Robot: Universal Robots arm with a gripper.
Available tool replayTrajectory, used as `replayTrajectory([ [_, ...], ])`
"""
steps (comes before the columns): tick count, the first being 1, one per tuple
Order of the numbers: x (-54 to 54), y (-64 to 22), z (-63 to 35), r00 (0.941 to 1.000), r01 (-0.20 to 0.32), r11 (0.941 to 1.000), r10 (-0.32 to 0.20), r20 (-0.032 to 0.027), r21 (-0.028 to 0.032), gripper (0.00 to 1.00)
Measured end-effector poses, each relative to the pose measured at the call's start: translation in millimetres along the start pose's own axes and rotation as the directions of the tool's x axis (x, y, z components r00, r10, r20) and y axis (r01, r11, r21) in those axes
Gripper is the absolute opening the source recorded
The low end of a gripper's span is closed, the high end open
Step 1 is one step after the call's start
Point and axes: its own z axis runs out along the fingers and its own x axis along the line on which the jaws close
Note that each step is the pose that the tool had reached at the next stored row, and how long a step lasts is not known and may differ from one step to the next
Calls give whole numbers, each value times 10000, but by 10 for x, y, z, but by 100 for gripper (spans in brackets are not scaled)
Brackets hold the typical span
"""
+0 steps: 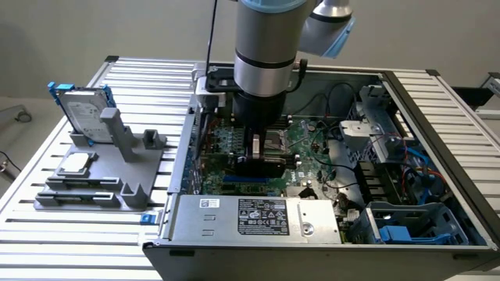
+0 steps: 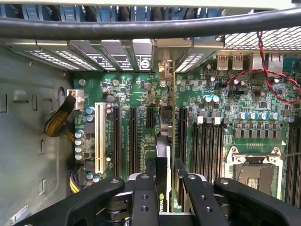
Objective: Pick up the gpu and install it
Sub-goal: 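Insert the gpu into the slot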
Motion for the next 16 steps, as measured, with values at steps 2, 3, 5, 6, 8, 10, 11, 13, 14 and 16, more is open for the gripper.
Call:
replayTrajectory([
  [2, 0, 0, 8, 10000, 4, 10000, -4, 12, -1, 27],
  [3, 0, -1, 13, 10000, 5, 10000, -5, 18, -1, 27],
  [5, 0, -1, 23, 10000, 5, 10000, -5, 24, -5, 27],
  [6, 0, -1, 28, 10000, 5, 10000, -5, 24, -10, 27],
  [8, 1, -1, 36, 10000, 5, 10000, -5, 27, -24, 27],
  [10, 1, -2, 40, 10000, 5, 10000, -5, 31, -46, 27],
  [11, 0, -2, 44, 10000, 5, 10000, -5, 35, -56, 27],
  [13, 0, -2, 50, 10000, 4, 10000, -4, 39, -74, 27],
  [14, 1, -2, 52, 10000, 4, 10000, -4, 39, -81, 27],
  [16, 1, -2, 58, 10000, 6, 10000, -5, 39, -93, 27],
])
